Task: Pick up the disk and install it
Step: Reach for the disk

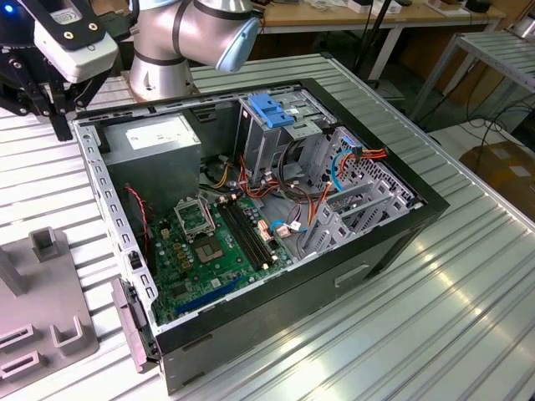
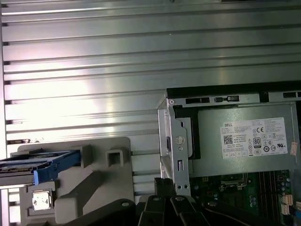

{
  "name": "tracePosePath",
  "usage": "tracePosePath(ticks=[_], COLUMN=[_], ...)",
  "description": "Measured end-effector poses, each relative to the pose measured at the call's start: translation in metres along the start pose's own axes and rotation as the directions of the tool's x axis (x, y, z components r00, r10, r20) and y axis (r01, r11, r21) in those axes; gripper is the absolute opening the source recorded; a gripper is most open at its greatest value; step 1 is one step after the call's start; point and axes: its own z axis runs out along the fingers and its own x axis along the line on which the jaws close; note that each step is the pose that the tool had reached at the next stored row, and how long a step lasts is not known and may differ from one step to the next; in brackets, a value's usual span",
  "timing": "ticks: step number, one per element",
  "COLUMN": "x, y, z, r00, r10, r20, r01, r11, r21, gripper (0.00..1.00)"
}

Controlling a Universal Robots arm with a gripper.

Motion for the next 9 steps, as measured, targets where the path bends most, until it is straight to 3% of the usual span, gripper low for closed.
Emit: tracePosePath(ticks=[4,7,9], x=[0.0016,0.0053,0.0086], y=[0.0005,0.0016,0.0025], z=[0.0002,0.0006,0.0008], r00=[1.0000,0.9999,0.9997], r10=[0.000,0.001,0.001], r20=[-0.0045,-0.0148,-0.0263], r01=[0.000,-0.001,-0.001], r11=[1.0000,1.0000,1.0000], r21=[0.0004,0.0011,0.0020], gripper=[0.10,0.10,0.10])
